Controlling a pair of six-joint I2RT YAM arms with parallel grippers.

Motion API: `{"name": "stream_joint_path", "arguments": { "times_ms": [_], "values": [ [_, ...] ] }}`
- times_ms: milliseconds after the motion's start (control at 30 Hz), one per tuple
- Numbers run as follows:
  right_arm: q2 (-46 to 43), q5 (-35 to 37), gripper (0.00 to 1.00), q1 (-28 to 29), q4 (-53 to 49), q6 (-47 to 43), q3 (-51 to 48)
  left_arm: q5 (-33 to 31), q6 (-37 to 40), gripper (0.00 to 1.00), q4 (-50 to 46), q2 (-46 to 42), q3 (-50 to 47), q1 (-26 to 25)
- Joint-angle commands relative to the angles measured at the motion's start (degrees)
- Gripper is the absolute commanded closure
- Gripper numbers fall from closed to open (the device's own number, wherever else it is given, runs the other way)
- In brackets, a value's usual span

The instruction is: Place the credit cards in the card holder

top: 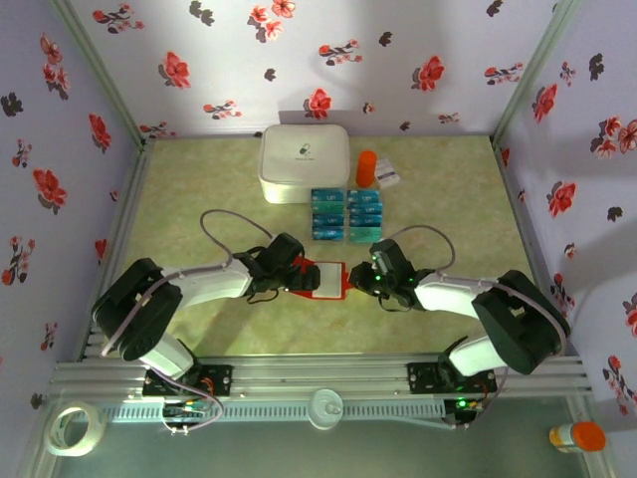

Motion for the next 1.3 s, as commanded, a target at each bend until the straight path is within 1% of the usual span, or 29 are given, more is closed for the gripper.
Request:
{"name": "stream_joint_path", "arguments": {
  "times_ms": [0,100,200,267,400,567,667,767,1100,1267],
  "values": [
    [0.71,2.25,0.77,-0.52,-6.8,-1.82,1.43,-1.79,2.39,0.0,-1.93,0.35,1.61,0.33],
    [0.53,2.07,0.77,-0.52,-8.41,-2.54,2.5,-2.06,3.26,0.0,-2.8,-1.6,2.39,0.54],
    [0.54,1.94,0.77,-0.52,-9.34,-2.94,3.04,-2.98,3.46,0.0,-6.88,-3.96,5.59,0.82],
    [0.51,1.59,0.77,-0.52,-9.86,-3.16,3.21,-2.09,3.0,0.0,-8.32,-5.4,7.68,0.81],
    [-0.32,1.71,0.77,-0.52,-9.89,-2.86,2.62,4.58,0.11,0.0,-7.63,-6.02,12.25,0.4],
    [-1.82,1.98,0.77,-0.52,-8.78,-1.24,1.46,10.99,-5.22,0.0,-3.21,-3.19,14.75,-0.73],
    [-2.33,1.98,0.77,-0.53,-8.0,-0.97,0.97,12.95,-8.28,0.0,0.66,-1.29,12.97,-0.77],
    [-2.29,1.98,0.77,-0.52,-7.99,-1.22,0.83,13.1,-9.23,0.0,2.55,-0.57,10.43,-0.72],
    [-3.01,2.24,0.78,-0.65,-7.26,-1.23,-1.01,11.65,-5.32,0.0,7.8,0.7,2.55,0.59],
    [-2.77,2.26,0.79,-0.91,-6.64,-1.49,-1.44,10.4,-2.62,0.0,9.62,1.74,0.34,0.66]
  ]
}}
